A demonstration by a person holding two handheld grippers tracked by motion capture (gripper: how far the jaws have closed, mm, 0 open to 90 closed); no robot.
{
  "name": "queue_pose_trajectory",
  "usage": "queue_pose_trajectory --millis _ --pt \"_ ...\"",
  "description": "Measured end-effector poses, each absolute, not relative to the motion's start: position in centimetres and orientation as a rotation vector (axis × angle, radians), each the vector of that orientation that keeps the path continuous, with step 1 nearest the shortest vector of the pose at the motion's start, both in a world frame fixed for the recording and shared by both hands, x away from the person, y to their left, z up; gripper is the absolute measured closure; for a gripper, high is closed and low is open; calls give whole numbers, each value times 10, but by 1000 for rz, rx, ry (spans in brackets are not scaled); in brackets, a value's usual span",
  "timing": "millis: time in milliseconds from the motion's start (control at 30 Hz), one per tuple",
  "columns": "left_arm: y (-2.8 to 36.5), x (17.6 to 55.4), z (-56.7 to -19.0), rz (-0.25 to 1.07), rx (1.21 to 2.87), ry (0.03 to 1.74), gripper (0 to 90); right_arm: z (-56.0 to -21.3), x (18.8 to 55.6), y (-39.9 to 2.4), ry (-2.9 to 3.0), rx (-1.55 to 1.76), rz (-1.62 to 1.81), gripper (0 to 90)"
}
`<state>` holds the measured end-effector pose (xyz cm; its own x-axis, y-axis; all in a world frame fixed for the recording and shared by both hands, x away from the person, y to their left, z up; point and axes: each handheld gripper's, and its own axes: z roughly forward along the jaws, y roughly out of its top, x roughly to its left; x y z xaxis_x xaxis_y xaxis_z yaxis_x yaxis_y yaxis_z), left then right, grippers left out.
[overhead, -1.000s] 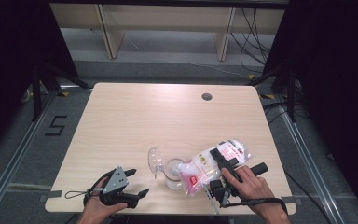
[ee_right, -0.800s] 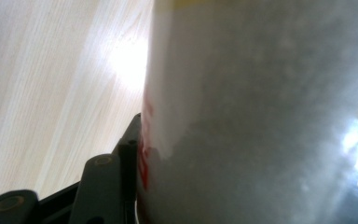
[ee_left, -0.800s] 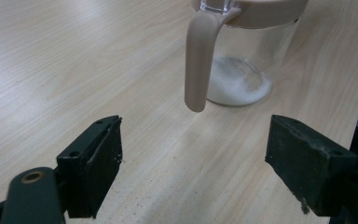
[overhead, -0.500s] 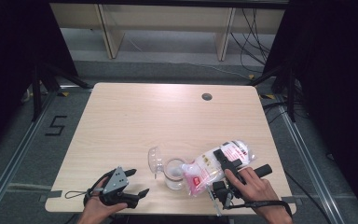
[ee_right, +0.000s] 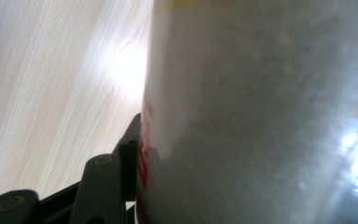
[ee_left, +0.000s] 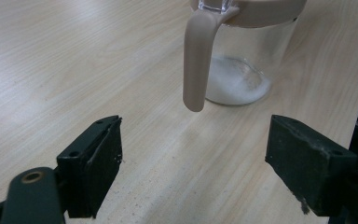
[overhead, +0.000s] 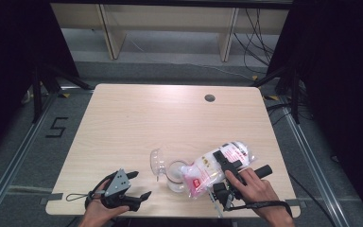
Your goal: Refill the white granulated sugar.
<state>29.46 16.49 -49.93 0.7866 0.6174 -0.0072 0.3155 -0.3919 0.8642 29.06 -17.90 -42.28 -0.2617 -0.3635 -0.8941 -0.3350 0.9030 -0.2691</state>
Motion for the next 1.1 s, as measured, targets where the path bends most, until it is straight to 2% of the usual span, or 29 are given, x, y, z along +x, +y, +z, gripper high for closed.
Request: queue_pose_trajectory --millis 1100 --pt "165 295 -499 396 2004 696 182 -425 290 -169 1830 -569 -47 489"
